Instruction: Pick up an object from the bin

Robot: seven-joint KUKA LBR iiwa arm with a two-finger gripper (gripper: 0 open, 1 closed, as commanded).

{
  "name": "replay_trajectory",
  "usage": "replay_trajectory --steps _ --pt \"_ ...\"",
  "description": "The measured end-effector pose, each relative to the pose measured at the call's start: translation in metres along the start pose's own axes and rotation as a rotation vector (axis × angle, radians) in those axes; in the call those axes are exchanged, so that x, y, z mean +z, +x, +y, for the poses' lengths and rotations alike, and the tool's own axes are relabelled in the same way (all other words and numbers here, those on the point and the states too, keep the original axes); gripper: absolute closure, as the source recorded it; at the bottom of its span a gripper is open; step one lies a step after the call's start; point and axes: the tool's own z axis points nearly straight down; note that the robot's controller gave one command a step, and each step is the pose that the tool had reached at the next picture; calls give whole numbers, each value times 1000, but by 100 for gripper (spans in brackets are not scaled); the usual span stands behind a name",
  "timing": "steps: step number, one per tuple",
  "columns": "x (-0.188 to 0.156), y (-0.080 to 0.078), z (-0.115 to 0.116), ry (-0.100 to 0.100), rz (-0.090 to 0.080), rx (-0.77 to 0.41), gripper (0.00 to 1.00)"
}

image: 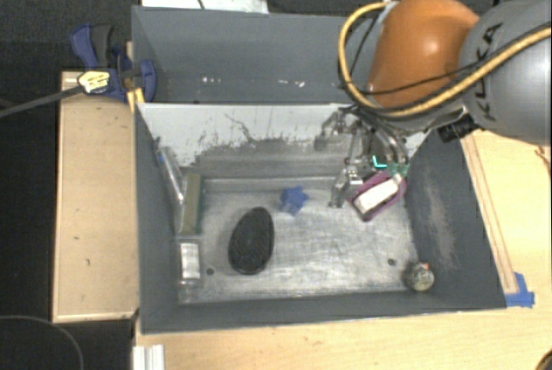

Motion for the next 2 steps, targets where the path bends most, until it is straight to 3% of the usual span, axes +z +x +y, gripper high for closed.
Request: replay_trajectory --steps 1,2 --pt "112 -7 126 -3 -5 -79 0" --pt "108 73 107 -11 -55 -48 0"
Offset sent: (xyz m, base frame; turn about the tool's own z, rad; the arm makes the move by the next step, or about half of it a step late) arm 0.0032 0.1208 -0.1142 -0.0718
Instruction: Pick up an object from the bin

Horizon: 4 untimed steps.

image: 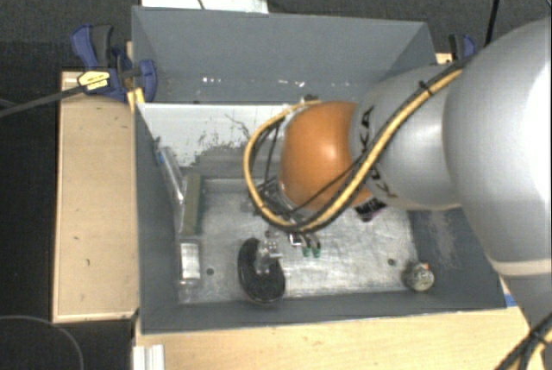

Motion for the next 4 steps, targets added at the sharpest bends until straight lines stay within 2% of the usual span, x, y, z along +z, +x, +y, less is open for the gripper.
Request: replay_trajectory --steps 1,2,3,4 --pt "0 1 0 -1 -2 -52 0" --pt "5 10 1 2 32 -54 100" --pt "6 8 0 3 21 -51 0" --pt "-32 11 -72 1 49 -421 0"
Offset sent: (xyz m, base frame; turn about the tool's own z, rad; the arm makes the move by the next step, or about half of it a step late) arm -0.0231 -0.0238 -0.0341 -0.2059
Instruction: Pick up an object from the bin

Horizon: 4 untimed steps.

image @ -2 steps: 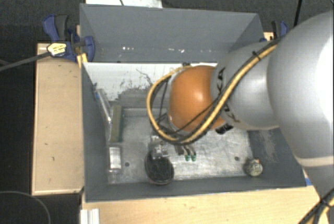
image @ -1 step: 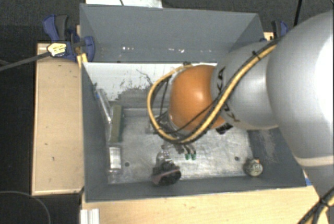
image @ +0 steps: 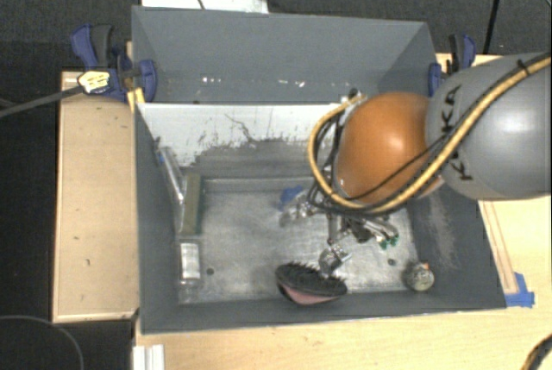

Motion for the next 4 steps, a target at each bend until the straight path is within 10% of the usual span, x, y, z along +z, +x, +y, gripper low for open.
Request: replay_trajectory --steps 1,3,4 --pt "32 -34 27 -7 5 -48 0" --pt "64 4 -74 -2 -4 -259 0" --pt "62 1 -74 0 -9 -255 100"
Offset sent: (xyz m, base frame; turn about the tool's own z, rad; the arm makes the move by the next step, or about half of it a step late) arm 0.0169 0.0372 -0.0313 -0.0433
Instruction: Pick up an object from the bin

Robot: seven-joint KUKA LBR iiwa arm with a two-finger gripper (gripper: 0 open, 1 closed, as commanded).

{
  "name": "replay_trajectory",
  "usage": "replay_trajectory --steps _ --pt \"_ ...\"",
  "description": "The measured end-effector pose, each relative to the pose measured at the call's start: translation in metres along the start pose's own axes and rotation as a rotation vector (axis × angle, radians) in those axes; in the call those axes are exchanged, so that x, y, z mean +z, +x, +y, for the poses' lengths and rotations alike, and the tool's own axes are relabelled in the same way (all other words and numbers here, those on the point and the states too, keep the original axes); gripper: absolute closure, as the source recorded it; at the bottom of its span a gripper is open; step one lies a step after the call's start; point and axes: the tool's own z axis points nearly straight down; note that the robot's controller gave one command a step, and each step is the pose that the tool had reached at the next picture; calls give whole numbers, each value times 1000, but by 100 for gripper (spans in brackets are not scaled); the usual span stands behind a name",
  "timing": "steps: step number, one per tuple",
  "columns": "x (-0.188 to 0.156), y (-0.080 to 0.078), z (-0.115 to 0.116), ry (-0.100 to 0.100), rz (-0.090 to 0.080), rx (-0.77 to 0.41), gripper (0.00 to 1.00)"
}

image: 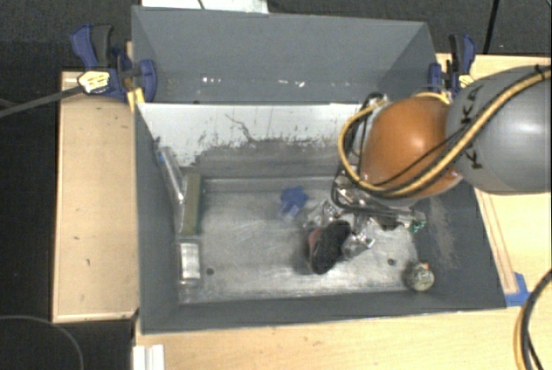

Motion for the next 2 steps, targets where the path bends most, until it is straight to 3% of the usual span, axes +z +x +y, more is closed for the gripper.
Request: replay_trajectory --steps 1,2 --pt "-123 26 -35 -5 11 -333 100" --pt "-247 43 -43 -3 10 -14 100"
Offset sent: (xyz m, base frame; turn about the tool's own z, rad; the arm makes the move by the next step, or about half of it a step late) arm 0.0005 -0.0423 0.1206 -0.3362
